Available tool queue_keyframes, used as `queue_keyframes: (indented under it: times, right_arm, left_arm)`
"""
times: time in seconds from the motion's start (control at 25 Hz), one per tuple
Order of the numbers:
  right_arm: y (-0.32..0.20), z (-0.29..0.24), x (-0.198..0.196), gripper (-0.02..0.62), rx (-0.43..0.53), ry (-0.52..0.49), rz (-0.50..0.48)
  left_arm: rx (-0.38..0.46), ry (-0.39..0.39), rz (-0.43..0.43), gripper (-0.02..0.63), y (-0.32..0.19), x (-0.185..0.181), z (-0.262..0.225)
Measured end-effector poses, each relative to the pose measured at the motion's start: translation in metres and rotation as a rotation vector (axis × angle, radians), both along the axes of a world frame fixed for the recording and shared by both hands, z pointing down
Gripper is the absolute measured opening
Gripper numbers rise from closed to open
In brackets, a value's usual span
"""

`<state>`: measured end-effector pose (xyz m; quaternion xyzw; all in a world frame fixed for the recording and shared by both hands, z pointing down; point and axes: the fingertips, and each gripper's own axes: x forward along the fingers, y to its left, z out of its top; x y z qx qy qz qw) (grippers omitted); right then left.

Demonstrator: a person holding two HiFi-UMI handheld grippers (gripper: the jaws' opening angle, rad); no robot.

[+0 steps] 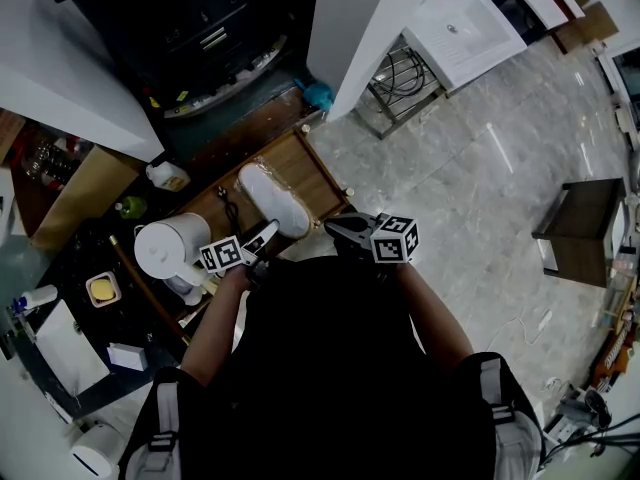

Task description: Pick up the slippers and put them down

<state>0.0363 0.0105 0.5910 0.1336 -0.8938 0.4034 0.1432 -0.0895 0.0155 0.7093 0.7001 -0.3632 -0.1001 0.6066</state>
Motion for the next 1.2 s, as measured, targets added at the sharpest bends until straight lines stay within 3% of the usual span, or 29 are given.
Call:
queue_keyframes:
  times: [0.52, 0.96, 1.2]
  right_arm:
    - [0.003, 0.002, 0.009, 0.006, -0.010, 0.014, 0.024]
    - [0.004, 0.005, 0.021, 0.006, -0.002, 0.048, 0.073]
    - [0.005, 0.005, 0.028, 0.006, -0.004, 0.055, 0.081]
  left_arm:
    - [-0.100, 0.014, -0.040, 0.301, 0.006, -0.006, 0.030]
    - [-0.167, -0.002, 0.023, 0.301, 0.015, 0.004, 0.052]
    - [-0.200, 0.019, -0.003, 0.301, 0.017, 0.008, 0.060]
